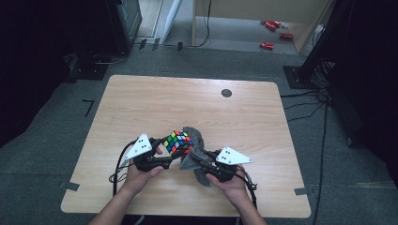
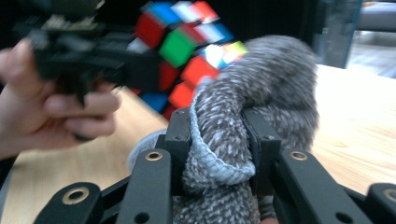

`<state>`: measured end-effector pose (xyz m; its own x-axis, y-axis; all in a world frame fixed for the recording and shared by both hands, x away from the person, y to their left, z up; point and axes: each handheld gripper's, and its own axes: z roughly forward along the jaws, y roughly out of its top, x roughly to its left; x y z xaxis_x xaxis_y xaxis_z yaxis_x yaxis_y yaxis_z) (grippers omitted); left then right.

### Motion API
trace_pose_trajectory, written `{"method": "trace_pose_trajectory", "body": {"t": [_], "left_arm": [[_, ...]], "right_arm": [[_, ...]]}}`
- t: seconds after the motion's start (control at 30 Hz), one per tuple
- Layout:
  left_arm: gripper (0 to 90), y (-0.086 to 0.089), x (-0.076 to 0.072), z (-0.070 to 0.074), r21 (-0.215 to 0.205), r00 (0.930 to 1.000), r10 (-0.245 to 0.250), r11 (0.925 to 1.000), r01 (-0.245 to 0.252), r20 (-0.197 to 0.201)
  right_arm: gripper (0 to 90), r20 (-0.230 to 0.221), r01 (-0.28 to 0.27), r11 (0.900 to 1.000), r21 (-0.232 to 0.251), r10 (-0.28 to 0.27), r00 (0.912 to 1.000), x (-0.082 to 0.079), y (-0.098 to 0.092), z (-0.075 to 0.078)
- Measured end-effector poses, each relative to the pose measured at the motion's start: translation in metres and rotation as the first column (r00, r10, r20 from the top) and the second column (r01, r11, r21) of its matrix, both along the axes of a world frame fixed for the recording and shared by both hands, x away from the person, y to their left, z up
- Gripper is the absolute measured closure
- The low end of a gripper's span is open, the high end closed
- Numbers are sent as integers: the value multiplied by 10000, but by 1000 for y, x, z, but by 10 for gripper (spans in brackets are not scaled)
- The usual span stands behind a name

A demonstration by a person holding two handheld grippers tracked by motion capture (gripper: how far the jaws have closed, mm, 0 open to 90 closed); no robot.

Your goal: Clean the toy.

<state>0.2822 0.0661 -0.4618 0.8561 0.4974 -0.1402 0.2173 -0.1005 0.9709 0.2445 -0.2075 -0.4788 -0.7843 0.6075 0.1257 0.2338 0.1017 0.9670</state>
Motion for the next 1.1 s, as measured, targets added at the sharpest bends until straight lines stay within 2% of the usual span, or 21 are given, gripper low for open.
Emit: {"method": "trace_pose_trajectory", "body": {"t": [0.1, 0.17, 0.27, 0.3, 0.37, 0.4, 0.43, 0.5, 0.57, 0.6, 0.7, 0.8, 0.97, 1.07, 1.1], "left_arm": [[349, 1, 0, 2, 319, 9995, 138, 9994, -147, 284], [349, 2, 0, 3, 312, 9994, 186, 9993, -194, 276], [349, 3, 2, 2, 385, 9994, 272, 9989, -281, 234], [349, 4, 3, 2, 424, 9993, 312, 9986, -321, 212], [349, 6, 4, 2, 397, 9987, 480, 9980, -485, 142], [349, 7, 4, 2, 360, 9986, 518, 9980, -521, 111], [349, 8, 5, 3, 347, 9983, 571, 9977, -574, 100], [349, 8, 5, 5, 351, 9978, 659, 9972, -661, 49], [348, 9, 5, 6, 264, 9971, 757, 9968, -755, -60], [349, 9, 5, 7, 288, 9968, 801, 9964, -799, -44], [348, 10, 4, 9, 345, 9962, 866, 9956, -866, 21], [348, 10, 3, 10, 259, 9962, 868, 9959, -867, -20], [348, 9, 3, 9, 462, 9965, 831, 9955, -828, -43], [348, 9, 2, 9, 457, 9962, 861, 9953, -853, -159], [348, 9, 2, 9, 450, 9962, 856, 9954, -848, -160]], "right_arm": [[678, -105, -425, 9966, -703, 418, 9991, -1, 6, -4], [677, -38, -473, 9936, -1030, 472, 9989, -1, 4, -4], [676, -6, -77, 9957, -926, 77, 10000, 2, -6, 2], [675, -1, 216, 9965, -811, -217, 9998, 4, -12, 4], [674, -306, 928, 9944, -515, -944, 9951, 9, -25, 7], [675, -515, 1489, 9878, -459, -1512, 9872, 12, -34, 8], [675, -656, 1793, 9826, -478, -1822, 9811, 14, -38, 8], [674, -924, 2498, 9654, -746, -2561, 9622, 19, -52, 6], [671, -978, 2826, 9543, -976, -2918, 9515, 21, -58, 4], [668, -986, 3101, 9435, -1167, -3217, 9417, 23, -63, 2], [662, -1008, 3511, 9207, -1703, -3707, 9233, 27, -69, -7], [650, -1317, 3612, 9115, -1966, -3896, 9115, 29, -70, -16], [636, -1605, 3615, 8951, -2611, -4095, 8981, 32, -67, -26], [604, -1790, 3657, 8905, -2705, -4198, 8898, 33, -67, -29], [584, -1800, 3660, 8907, -2697, -4200, 8895, 33, -67, -29]]}}
